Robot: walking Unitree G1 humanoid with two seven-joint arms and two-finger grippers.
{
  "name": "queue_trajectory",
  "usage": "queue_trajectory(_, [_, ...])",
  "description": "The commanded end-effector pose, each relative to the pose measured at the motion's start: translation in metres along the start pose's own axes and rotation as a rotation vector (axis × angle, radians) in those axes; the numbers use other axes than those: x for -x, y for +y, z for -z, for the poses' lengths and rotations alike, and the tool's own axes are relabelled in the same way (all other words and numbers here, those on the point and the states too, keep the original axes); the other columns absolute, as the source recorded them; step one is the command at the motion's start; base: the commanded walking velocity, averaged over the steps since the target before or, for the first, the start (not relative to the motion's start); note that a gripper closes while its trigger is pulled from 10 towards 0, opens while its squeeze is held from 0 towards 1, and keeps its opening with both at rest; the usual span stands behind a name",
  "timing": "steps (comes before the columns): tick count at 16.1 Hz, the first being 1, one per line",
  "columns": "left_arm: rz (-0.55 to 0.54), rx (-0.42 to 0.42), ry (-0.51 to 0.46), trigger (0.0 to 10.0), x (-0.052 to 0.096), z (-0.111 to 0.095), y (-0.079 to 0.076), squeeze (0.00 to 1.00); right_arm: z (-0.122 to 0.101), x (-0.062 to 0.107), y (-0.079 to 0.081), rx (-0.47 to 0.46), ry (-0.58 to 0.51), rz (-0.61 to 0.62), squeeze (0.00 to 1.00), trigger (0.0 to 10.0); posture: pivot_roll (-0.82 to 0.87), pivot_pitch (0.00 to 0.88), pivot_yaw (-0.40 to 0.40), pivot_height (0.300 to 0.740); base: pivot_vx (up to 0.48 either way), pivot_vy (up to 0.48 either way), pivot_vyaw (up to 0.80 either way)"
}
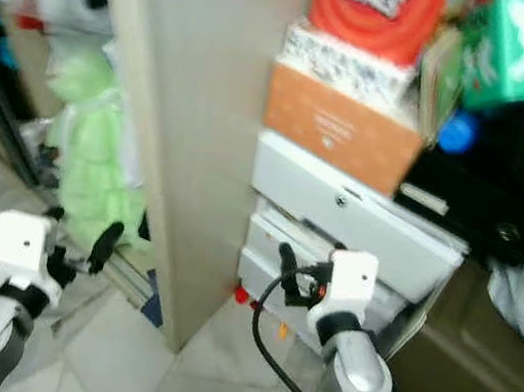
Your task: Clean up the room
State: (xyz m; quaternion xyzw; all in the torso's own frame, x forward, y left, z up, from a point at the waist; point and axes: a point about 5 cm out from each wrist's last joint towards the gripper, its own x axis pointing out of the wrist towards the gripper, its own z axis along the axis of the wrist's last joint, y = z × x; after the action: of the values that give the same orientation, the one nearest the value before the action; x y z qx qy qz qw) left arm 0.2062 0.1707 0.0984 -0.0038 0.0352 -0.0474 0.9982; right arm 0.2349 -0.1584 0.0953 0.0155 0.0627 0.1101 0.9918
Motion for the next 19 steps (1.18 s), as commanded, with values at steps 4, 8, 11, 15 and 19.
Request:
queue_trajectory(4, [-0.056,-0.001,-0.050,10.0,-0.009,-0.004,-0.002,0.00,0.015,-0.010,-0.009,0.024,0.064,0.005,0.00,10.0,0.04,0.000,-0.099,0.740,0.000,0.000,0.69])
queue_trajectory(8, [-0.018,-0.045,-0.033,10.0,-0.006,-0.002,0.002,0.00,0.009,-0.002,-0.010,-0.019,0.022,0.074,0.00,10.0,0.00,0.000,-0.003,0.740,0.000,0.000,0.76])
queue_trajectory(11, [0.022,-0.056,-0.007,10.0,-0.007,0.003,-0.001,0.00,0.010,0.009,-0.012,-0.046,0.007,0.149,0.00,10.0,-0.03,0.000,0.044,0.740,0.000,0.000,0.80])
queue_trajectory(15, [0.017,-0.050,-0.003,10.0,-0.008,0.000,0.000,0.00,0.009,0.013,-0.009,-0.042,0.008,0.141,0.00,10.0,-0.02,0.004,0.037,0.740,0.000,0.000,0.80])
queue_trajectory(19, [0.027,-0.045,0.003,10.0,0.001,0.001,-0.004,0.00,0.005,0.010,-0.008,-0.007,0.023,0.082,0.00,10.0,0.00,0.029,-0.002,0.740,0.000,0.000,0.80])
